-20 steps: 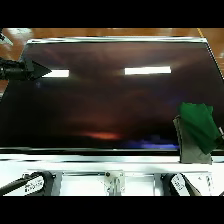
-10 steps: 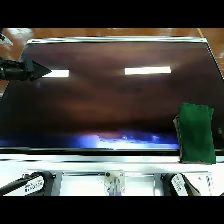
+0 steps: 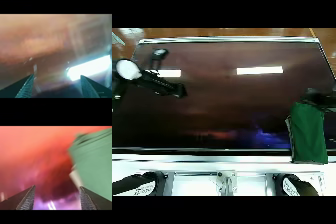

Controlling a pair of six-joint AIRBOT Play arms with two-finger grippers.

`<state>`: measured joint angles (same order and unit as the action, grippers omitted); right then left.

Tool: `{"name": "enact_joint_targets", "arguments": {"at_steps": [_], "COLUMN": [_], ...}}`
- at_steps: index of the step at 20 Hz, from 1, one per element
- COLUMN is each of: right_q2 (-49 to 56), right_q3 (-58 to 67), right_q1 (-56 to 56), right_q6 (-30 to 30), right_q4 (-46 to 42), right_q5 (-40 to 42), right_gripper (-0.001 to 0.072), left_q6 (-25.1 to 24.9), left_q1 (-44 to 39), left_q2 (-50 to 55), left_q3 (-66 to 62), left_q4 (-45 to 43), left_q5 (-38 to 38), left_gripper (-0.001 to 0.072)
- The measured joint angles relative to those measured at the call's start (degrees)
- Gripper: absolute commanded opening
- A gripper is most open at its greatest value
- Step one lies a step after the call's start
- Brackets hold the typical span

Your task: Fold the shirts.

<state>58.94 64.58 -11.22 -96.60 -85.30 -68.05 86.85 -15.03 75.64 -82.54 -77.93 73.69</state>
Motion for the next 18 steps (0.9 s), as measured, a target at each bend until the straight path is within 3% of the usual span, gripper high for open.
{"name": "enact_joint_targets", "arguments": {"at_steps": [6,18], "right_q2": [4.48,5.25], "right_q3": [0.55,0.59], "right_q1": [11.19,13.11], "right_q6": [0.83,0.85], "right_q4": [-2.08,-1.88], "right_q5": [-5.42,-6.69], "right_gripper": [0.0659,0.0659], "left_q6": [5.22,6.40], "left_q1": [-4.55,-4.72], "left_q2": [3.76,4.50], "left_q3": [0.00,0.00], "left_q4": [-5.03,-6.08], "left_q5": [0.70,1.79], "left_gripper": [0.0703,0.0703]}}
